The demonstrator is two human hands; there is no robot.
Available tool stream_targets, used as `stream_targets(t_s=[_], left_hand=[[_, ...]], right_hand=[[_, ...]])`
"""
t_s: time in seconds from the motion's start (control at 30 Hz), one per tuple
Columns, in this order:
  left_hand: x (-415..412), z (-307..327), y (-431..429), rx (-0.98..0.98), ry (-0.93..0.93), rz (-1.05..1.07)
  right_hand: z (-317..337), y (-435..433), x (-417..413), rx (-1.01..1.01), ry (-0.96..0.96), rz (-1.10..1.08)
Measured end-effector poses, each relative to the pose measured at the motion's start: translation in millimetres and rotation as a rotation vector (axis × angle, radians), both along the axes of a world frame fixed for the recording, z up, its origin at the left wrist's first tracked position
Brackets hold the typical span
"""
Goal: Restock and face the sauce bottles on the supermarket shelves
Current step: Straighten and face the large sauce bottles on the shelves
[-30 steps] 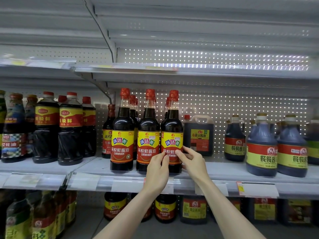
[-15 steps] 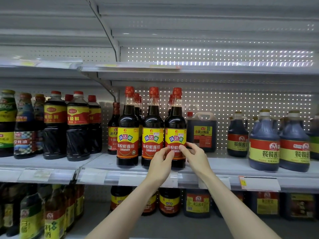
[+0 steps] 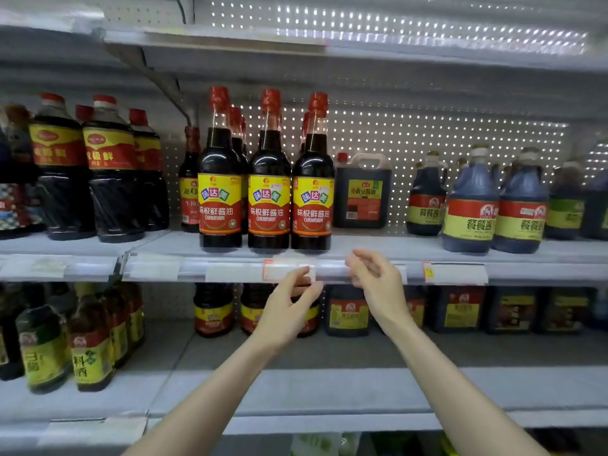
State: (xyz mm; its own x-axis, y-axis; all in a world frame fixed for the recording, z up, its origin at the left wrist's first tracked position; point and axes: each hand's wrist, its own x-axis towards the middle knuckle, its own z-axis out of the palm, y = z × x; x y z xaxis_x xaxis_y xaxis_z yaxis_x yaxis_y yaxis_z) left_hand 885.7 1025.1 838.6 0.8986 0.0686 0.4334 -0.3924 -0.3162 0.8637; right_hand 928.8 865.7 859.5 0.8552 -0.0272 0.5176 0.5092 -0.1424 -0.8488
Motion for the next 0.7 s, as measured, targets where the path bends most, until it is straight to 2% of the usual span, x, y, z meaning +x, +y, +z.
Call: stream_targets(t_s=[0.23, 0.37, 0.7], left_hand=[[-5, -79, -14, -0.077, 0.090, -0.038], [-6, -139, -16, -0.086, 0.205, -0.035], [-23, -329, -12, -0.135, 0.525, 0.011]], right_hand=[[-87, -18, -29, -0.017, 0.110, 0.014], [-148, -22, -37, -0.035, 0.216, 0.029], [-350, -29, -47, -0.063, 0.577, 0.023]])
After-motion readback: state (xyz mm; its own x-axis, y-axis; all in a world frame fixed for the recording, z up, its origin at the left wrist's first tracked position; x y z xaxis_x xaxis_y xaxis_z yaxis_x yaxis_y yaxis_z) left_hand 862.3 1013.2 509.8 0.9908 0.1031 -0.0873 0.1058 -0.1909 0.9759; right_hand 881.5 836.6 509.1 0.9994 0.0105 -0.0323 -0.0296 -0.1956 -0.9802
